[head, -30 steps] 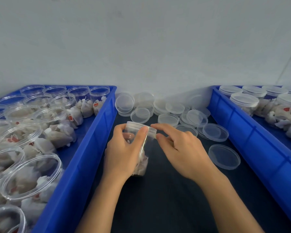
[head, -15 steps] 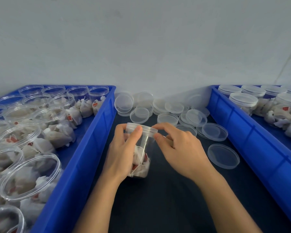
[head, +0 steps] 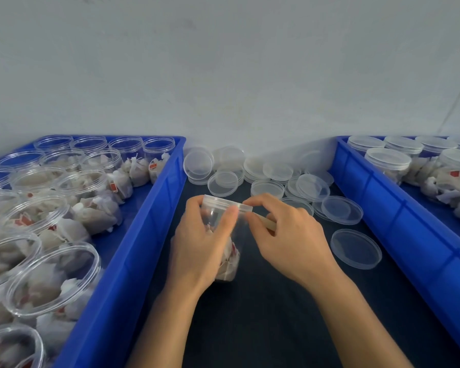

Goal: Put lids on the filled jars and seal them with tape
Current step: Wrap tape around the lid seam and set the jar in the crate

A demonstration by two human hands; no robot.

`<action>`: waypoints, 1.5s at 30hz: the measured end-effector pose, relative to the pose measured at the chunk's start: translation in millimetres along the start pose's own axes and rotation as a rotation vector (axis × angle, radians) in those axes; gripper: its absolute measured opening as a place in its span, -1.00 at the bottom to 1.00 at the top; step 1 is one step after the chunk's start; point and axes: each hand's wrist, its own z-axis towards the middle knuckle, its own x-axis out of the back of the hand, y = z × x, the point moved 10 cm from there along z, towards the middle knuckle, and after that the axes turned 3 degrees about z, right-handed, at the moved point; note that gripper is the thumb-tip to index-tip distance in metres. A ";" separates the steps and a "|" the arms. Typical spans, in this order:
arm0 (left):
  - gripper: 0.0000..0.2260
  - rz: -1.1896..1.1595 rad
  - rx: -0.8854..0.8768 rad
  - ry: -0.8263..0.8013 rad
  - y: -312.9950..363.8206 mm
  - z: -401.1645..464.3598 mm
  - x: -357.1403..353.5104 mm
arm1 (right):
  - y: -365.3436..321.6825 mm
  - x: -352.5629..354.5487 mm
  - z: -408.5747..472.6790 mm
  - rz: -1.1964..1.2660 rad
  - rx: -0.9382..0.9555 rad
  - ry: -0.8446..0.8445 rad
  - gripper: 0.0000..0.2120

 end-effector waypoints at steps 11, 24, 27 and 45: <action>-0.48 -0.078 0.009 -0.006 -2.4 5.7 6.4 | -3.7 4.2 -0.1 -0.093 0.063 0.000 -0.68; -0.49 -0.340 0.048 -0.046 -12.6 6.4 0.7 | -8.1 -2.0 -0.7 -0.061 0.068 -0.030 -0.69; -0.48 -0.363 0.047 -0.059 -11.4 7.4 -0.4 | -9.9 0.0 -0.1 -0.061 0.076 -0.025 -0.71; -0.39 -0.223 -0.111 -0.139 1.1 2.4 -3.0 | -18.2 5.8 -4.4 -0.069 0.137 0.057 -0.83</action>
